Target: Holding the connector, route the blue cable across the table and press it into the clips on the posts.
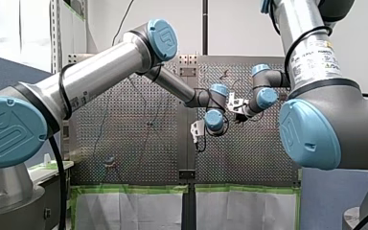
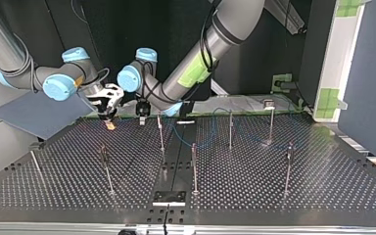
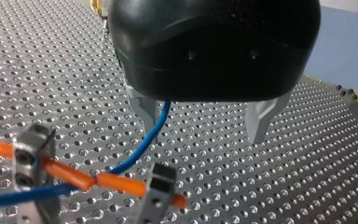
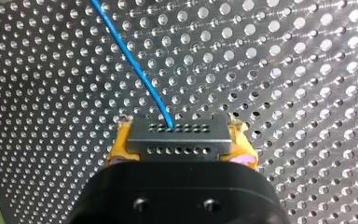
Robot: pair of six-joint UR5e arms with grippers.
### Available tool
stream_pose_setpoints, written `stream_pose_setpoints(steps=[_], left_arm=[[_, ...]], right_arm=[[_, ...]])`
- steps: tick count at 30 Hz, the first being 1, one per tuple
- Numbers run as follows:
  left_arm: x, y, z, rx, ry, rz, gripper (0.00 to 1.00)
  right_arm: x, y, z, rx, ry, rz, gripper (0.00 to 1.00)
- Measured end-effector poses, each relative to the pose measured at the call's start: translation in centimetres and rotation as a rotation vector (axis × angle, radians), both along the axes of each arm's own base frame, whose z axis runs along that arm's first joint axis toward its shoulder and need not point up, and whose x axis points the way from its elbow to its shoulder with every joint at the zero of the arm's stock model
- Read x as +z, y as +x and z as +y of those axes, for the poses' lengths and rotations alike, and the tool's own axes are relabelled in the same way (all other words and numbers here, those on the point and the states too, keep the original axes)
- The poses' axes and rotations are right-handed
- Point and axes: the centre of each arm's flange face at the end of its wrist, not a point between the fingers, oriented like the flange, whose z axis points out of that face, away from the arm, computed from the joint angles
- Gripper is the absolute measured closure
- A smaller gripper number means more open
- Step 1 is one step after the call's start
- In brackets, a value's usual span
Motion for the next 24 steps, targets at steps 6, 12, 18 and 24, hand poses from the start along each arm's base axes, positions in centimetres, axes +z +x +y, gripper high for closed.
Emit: stream_pose_setpoints(steps=[6, 12, 18, 24], left_arm=[[0.1, 0.1, 0.1, 0.024, -0.002, -0.009, 0.82], [0.2, 0.2, 0.2, 0.041, -0.008, -0.018, 1.0], [0.4, 0.3, 0.3, 0.056, -0.009, -0.023, 1.0], [1.7, -0.3, 0.1, 0.073, -0.006, -0.026, 1.0]], right_arm=[[0.0, 0.0, 0.0, 0.006, 0.0, -0.003, 1.0], [0.1, 0.0, 0.0, 0.009, 0.0, -0.003, 1.0], [0.4, 0.1, 0.1, 0.012, -0.004, -0.005, 1.0], [2.6, 0.0, 0.4, 0.01, -0.028, -0.02, 1.0]])
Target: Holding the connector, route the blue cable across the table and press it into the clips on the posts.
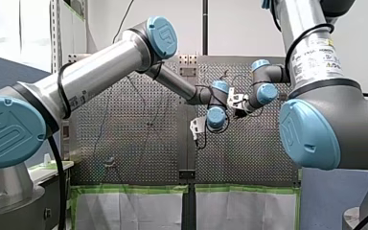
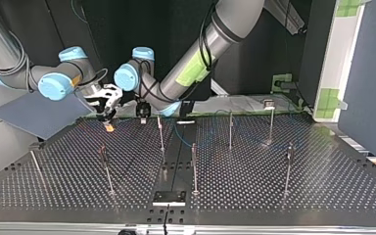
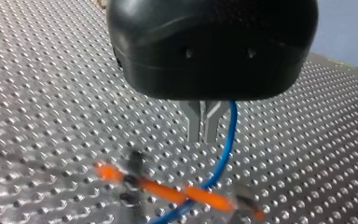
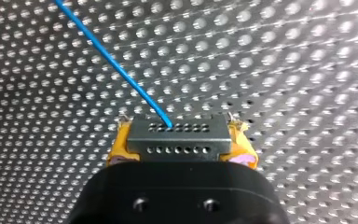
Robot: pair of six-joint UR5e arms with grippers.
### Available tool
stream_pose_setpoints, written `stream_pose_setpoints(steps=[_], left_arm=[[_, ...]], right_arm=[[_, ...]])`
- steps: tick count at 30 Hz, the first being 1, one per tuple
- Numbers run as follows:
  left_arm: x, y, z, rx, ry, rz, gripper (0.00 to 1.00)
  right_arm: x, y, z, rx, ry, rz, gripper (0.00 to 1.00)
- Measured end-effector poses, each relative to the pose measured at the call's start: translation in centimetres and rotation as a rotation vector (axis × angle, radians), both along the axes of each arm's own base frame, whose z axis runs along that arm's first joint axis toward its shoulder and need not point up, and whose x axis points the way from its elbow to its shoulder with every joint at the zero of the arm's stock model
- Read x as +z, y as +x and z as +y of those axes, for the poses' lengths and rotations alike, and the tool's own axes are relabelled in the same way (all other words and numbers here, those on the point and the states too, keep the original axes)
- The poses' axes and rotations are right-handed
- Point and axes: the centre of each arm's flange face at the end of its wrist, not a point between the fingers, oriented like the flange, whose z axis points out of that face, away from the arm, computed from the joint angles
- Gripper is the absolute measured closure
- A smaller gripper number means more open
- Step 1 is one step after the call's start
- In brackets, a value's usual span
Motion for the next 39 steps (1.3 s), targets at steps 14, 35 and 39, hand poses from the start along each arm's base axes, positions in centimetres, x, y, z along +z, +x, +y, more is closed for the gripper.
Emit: stream_pose_setpoints(steps=[14, 35, 39], left_arm=[[8.1, -2.6, 0.2, 0.058, -0.035, -0.042, 1.0], [16.1, -7.1, -1.1, 0.056, -0.086, -0.119, 1.0], [17.7, -7.7, -1.1, 0.05, -0.093, -0.137, 1.0]], right_arm=[[6.0, -0.6, 1.2, 0.005, -0.032, -0.028, 1.0], [14.3, -1.9, 3.5, 0.018, -0.093, -0.087, 1.0], [14.8, -2.2, 3.5, 0.014, -0.098, -0.09, 1.0]])
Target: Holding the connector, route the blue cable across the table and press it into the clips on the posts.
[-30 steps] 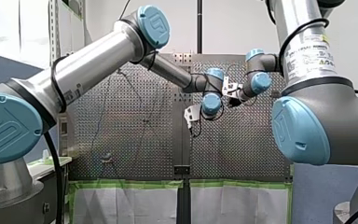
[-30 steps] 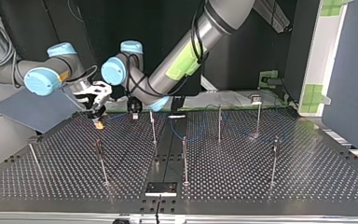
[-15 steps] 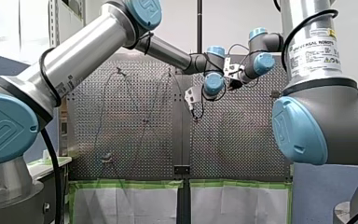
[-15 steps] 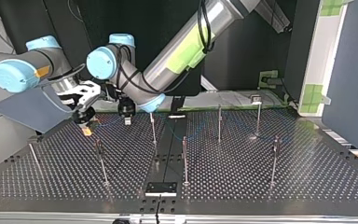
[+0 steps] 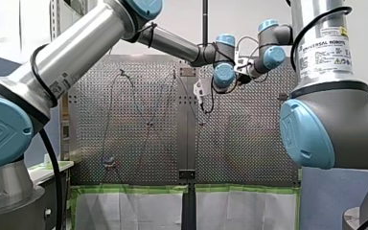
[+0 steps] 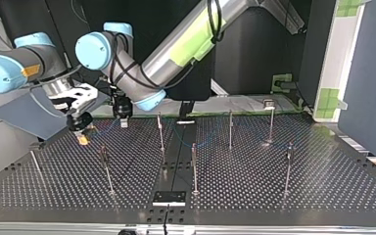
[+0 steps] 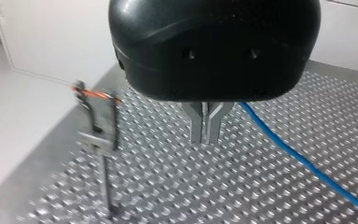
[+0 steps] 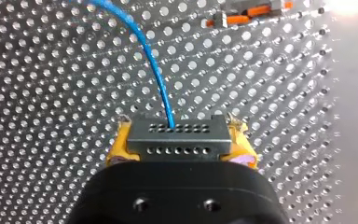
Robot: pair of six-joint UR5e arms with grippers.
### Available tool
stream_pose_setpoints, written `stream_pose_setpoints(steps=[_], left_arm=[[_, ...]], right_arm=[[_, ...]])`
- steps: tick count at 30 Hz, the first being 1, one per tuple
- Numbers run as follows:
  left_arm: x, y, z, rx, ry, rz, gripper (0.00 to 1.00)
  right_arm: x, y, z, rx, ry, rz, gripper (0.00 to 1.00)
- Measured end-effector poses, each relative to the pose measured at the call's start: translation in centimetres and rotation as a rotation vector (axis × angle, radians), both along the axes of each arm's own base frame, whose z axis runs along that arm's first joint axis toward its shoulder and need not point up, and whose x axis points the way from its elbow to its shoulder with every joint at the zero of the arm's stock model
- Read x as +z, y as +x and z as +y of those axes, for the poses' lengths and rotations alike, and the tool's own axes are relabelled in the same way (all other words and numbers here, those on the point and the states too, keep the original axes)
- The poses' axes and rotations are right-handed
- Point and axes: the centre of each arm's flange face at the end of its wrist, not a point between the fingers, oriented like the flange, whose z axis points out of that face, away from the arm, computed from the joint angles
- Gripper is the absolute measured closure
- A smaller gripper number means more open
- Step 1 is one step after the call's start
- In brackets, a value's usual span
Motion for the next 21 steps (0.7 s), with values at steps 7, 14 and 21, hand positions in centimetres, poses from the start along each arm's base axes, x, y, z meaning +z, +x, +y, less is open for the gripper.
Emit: stream_pose_setpoints(steps=[7, 14, 21], left_arm=[[1.2, 0.6, 0.0, -0.007, 0.005, -0.04, 1.0], [2.2, 1.4, -0.4, -0.017, -0.029, -0.088, 1.0], [3.1, 3.1, 0.2, -0.032, -0.046, -0.113, 1.0]], right_arm=[[0.8, -0.3, -0.2, 0.008, -0.01, -0.008, 1.0], [1.6, -0.6, -0.6, 0.016, -0.022, -0.019, 1.0], [2.7, -1.1, -1.4, 0.031, -0.035, -0.041, 1.0]])
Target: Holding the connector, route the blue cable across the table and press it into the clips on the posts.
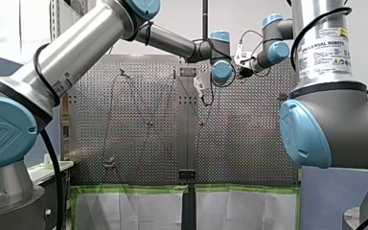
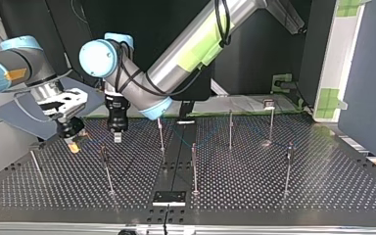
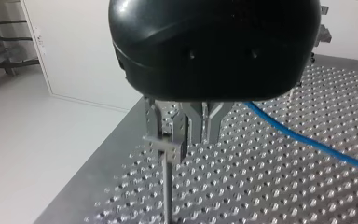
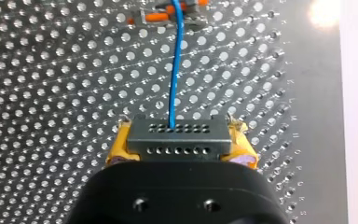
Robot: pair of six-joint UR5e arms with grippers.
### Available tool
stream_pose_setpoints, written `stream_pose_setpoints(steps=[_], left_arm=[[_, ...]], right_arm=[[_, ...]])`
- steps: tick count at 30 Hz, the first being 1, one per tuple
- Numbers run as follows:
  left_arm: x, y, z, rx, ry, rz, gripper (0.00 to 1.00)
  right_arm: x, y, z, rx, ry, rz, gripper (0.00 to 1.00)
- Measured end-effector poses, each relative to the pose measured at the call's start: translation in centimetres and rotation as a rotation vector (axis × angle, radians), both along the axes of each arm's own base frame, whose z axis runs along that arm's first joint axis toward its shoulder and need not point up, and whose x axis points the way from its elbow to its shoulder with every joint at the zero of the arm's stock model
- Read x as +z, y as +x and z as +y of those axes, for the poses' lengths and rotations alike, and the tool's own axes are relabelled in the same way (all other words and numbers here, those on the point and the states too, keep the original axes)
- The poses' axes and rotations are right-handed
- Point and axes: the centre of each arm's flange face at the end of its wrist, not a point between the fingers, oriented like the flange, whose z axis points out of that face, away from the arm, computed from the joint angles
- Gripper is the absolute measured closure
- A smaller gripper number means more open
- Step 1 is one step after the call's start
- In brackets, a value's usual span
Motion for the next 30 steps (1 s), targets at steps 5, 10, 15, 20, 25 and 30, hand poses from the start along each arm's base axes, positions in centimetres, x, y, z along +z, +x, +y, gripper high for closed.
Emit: stream_pose_setpoints(steps=[5, 10, 15, 20, 25, 30], left_arm=[[-0.2, 1.9, 1.2, -0.002, 0.008, 0.0, 1.0], [-0.5, 3.5, 2.1, -0.009, 0.014, -0.002, 1.0], [-0.3, 4.6, 2.7, -0.013, 0.008, -0.013, 1.0], [-0.2, 4.7, 2.6, -0.024, -0.002, -0.025, 1.0], [0.1, 4.9, 2.2, -0.052, -0.022, -0.048, 1.0], [0.1, 4.8, 2.1, -0.056, -0.026, -0.045, 1.0]], right_arm=[[0.9, -0.4, -0.7, -0.001, -0.003, -0.02, 1.0], [1.7, -0.8, -1.4, -0.005, -0.01, -0.03, 1.0], [1.5, -1.0, -1.8, -0.004, -0.009, -0.029, 1.0], [1.3, -1.1, -2.1, -0.002, -0.009, -0.027, 1.0], [1.0, -0.9, -2.4, 0.016, -0.016, -0.015, 1.0], [1.6, -0.7, -2.6, 0.032, -0.032, -0.014, 1.0]])
